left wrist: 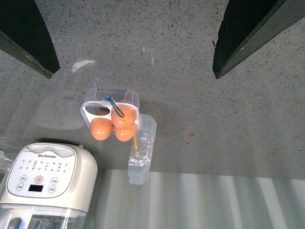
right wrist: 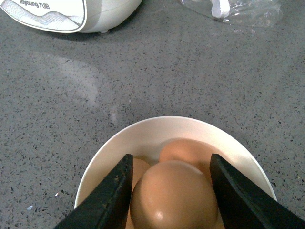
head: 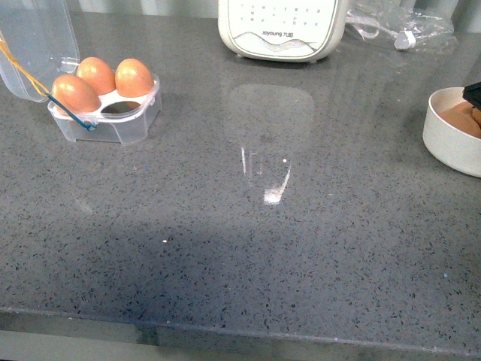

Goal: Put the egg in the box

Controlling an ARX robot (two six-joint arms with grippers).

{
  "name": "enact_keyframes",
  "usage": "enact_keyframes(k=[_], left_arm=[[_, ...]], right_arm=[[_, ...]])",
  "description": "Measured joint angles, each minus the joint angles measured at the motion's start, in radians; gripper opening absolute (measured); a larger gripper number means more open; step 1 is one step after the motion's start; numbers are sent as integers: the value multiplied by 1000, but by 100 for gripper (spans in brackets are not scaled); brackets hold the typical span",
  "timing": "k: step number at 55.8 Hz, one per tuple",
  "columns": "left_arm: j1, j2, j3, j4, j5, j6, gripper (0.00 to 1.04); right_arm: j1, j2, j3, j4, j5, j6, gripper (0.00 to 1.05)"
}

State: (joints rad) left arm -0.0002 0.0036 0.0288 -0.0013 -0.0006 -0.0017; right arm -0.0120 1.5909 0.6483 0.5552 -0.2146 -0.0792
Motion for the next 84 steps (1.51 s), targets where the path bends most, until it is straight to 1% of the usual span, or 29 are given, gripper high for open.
enact_keyframes(k=[1, 5, 28, 41, 45, 52, 66, 76, 84], left_arm=[[0, 0, 0, 0, 0, 0, 98], [0, 0, 0, 0, 0, 0, 98], [0, 0, 0, 0, 0, 0, 98], [0, 0, 0, 0, 0, 0, 98], [0, 0, 0, 0, 0, 0, 98], [0, 0, 0, 0, 0, 0, 98], [0, 0, 0, 0, 0, 0, 98], [0, 0, 0, 0, 0, 0, 98], [0, 0, 0, 0, 0, 0, 98]], right_arm=[[0, -4, 0, -1, -1, 0, 44], [0, -11, -1, -3, 0, -1, 41], [11, -71, -10, -37, 2, -1, 41], [56, -85, 82, -87, -2, 8, 41], [86, -82, 135, -107, -4, 16, 41], [164, -40, 261, -147, -23, 44, 41], [351, 92, 492, -245, -125, 86, 41], [477, 169, 588, -289, -195, 86, 41], [536, 193, 604, -301, -259, 92, 41]])
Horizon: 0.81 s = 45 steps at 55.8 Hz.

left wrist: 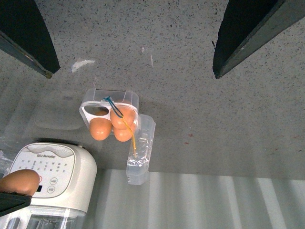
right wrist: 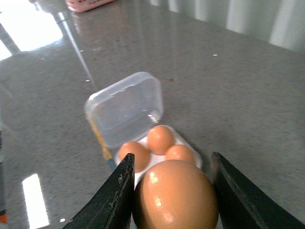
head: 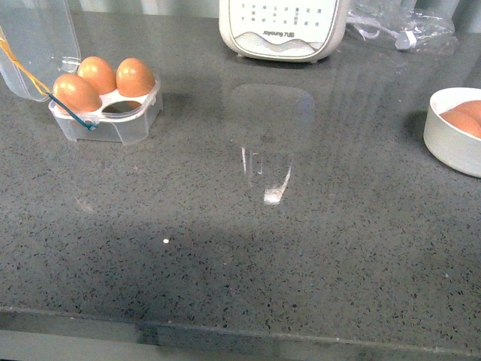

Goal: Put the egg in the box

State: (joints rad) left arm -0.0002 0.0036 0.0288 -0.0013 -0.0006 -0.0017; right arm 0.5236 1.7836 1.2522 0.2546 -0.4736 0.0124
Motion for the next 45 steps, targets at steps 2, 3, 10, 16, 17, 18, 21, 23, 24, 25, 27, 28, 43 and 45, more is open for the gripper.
enact_keyframes(k=[2, 3, 10, 16, 17, 18, 21, 23, 24, 25, 27, 28, 43, 45], left_arm=[[0, 0, 0, 0, 0, 0, 98], [0, 0, 0, 0, 0, 0, 98], [0, 0, 0, 0, 0, 0, 98], [0, 0, 0, 0, 0, 0, 98], [0, 0, 0, 0, 0, 0, 98], [0, 0, 0, 0, 0, 0, 98], [0, 0, 0, 0, 0, 0, 98], [0, 0, 0, 0, 0, 0, 98], [0, 0, 0, 0, 0, 0, 98], [0, 0, 0, 0, 0, 0, 98], [0, 0, 0, 0, 0, 0, 98], [0, 0, 0, 0, 0, 0, 98], [0, 0, 0, 0, 0, 0, 98], [0, 0, 0, 0, 0, 0, 98]], right_arm=[[11, 4, 0, -1, -10, 0, 40], [19, 8, 0, -2, -14, -1, 40], [43, 28, 0, -2, -17, -5, 40], [46, 50, 0, -2, -17, -5, 40], [46, 55, 1, -2, -17, -5, 40], [46, 57, 2, -2, -18, -5, 40], [44, 71, 9, -1, -22, 1, 40], [42, 83, 18, 0, -24, 3, 40], [42, 86, 21, 0, -24, 3, 40], [42, 91, 27, 0, -25, 3, 40], [41, 103, 40, -2, -24, 3, 40], [40, 105, 44, -3, -24, 3, 40], [38, 196, 145, -41, -21, 4, 40], [39, 208, 154, -47, -22, 4, 40]])
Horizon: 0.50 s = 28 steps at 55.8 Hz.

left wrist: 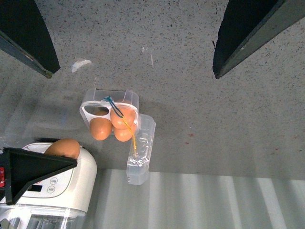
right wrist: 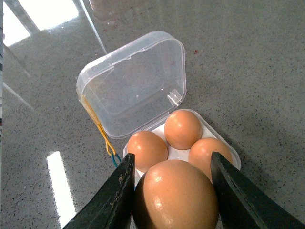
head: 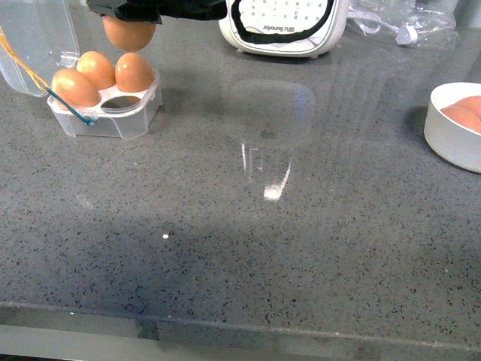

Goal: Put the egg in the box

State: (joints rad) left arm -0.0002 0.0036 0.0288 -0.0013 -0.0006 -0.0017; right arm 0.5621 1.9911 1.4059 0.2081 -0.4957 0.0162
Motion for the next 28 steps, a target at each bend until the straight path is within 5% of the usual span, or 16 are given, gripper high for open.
enact_keyframes(k=[28], left_arm=[[0, 0, 0, 0, 0, 0, 98]], right_arm=[[10, 76, 46, -25, -22, -2, 40]])
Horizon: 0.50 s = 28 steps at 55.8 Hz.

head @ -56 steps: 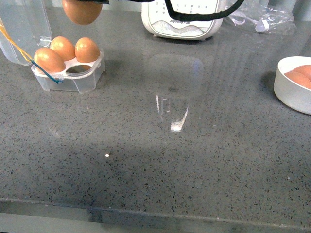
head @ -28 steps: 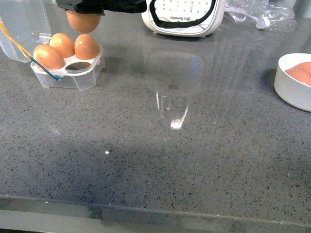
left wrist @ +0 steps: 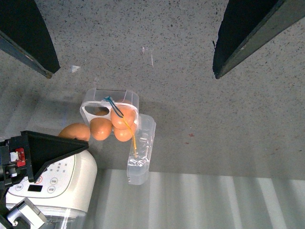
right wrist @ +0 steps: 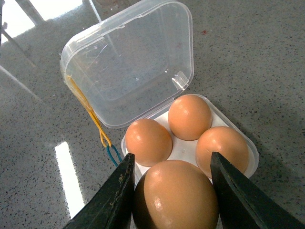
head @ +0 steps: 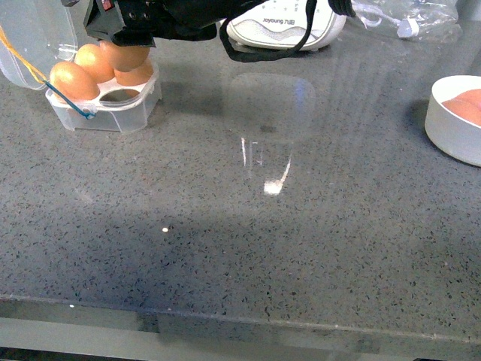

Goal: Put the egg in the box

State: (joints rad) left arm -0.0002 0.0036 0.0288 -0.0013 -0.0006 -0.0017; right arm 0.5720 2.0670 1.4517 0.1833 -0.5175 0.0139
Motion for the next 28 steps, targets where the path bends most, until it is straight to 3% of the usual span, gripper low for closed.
enact_keyframes(k=[28], left_arm=[[0, 0, 0, 0, 0, 0, 98]], right_arm=[[13, 53, 42, -15, 1, -7, 40]])
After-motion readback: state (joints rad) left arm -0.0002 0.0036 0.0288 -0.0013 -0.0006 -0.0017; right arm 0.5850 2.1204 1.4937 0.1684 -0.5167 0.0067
